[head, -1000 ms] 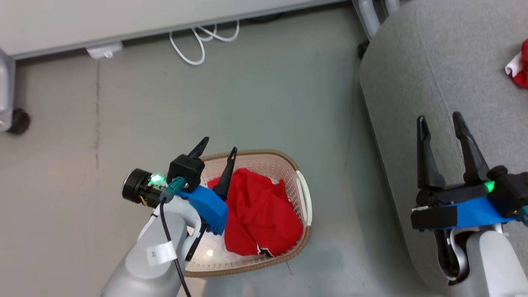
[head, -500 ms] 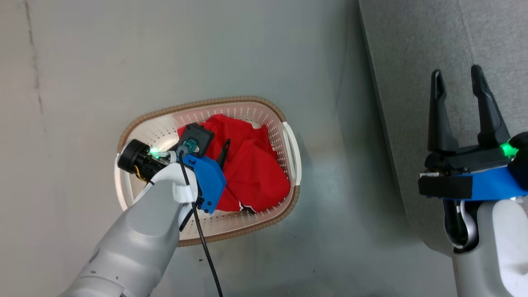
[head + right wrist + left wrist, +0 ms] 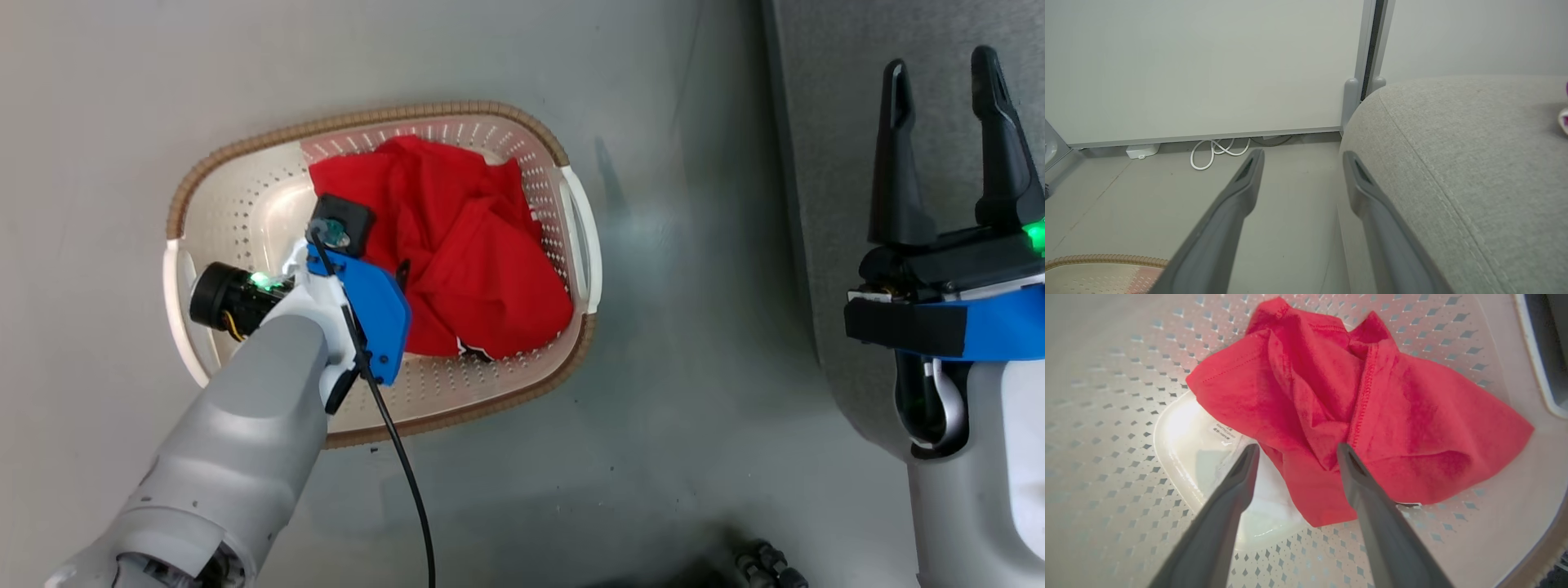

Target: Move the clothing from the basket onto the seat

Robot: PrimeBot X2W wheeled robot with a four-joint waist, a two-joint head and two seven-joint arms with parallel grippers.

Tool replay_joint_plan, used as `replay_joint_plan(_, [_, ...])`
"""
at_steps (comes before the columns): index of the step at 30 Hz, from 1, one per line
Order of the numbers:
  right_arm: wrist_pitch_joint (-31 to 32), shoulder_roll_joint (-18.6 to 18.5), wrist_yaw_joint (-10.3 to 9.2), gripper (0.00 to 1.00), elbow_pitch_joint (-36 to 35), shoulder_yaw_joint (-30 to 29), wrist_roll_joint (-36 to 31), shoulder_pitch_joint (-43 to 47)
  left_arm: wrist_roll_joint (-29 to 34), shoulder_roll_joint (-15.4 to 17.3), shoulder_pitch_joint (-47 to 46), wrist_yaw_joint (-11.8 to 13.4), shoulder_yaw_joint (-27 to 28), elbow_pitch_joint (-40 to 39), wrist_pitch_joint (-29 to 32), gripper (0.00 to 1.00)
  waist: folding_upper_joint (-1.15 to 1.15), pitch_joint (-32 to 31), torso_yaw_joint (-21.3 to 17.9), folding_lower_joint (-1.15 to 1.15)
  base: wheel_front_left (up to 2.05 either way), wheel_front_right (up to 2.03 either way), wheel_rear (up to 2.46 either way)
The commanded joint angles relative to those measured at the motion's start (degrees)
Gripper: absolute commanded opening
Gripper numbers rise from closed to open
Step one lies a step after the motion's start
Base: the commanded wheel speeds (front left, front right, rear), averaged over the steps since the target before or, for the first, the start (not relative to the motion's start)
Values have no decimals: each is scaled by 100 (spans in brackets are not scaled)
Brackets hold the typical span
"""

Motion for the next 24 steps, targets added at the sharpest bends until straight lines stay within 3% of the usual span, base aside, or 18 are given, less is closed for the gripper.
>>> replay_joint_plan(1, [-23,-34,1,100,-44,8,0,-109,-65,14,-138,-9,3,10,40,100,0,220,11,-1,0,0,0])
replay_joint_plan(8, [-23,-83,1,100,-190,15,37,-289,-449,29,-448,-10,-54,136,262,100,0,729,-3,-1,0,0,0])
replay_joint_plan(24, [-23,-90,1,100,-345,2,49,-283,-866,52,-775,-10,-359,126,195,100,0,1256,-99,-1,0,0,0])
